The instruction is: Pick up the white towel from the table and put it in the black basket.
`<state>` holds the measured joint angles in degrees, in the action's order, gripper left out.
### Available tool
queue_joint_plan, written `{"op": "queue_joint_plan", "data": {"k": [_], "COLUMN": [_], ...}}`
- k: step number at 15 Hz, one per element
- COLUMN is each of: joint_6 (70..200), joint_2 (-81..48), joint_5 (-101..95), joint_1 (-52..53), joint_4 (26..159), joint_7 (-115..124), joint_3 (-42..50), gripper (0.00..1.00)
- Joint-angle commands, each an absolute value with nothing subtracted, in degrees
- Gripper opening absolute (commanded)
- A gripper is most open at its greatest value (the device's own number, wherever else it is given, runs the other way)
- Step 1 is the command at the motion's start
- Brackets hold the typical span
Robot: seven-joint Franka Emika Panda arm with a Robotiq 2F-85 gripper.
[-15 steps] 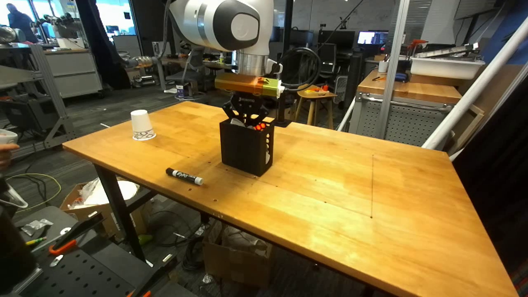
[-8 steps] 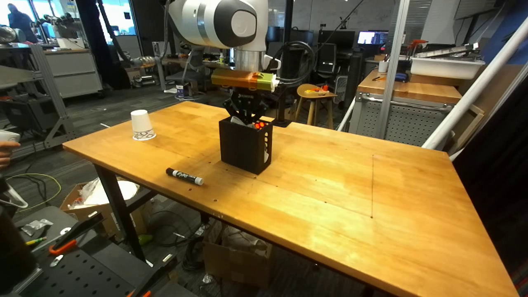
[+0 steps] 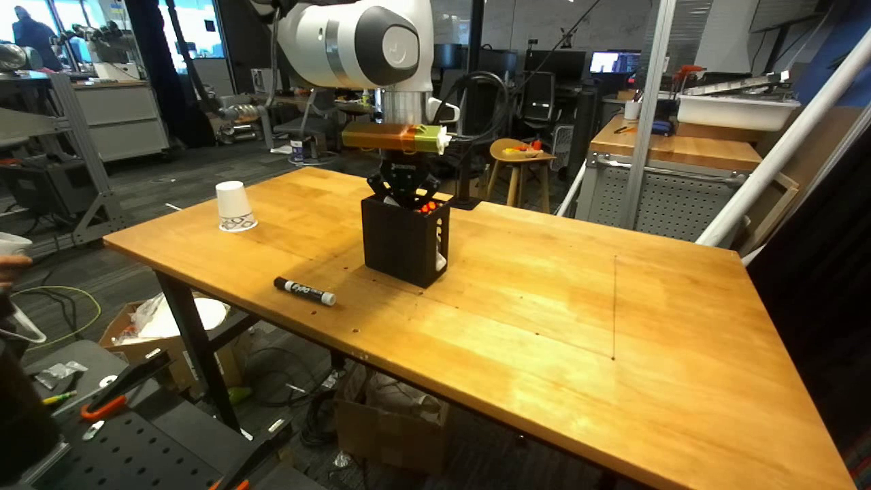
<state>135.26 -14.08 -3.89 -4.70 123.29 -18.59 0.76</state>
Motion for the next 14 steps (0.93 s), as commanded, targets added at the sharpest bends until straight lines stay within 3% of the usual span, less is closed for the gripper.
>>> {"op": "queue_joint_plan", "data": {"k": [1,14], "joint_6": [135.25,136.58], "joint_2": [-16.34,-18.46], "joint_5": [-4.14,-3.12], "joint_1": [-4.36,-5.21], "joint_4": [121.84,123.25], "joint_7": [-16.99,-17.6], "joint_3": [0.89,0.82], "gripper": [0.04,0.04]}}
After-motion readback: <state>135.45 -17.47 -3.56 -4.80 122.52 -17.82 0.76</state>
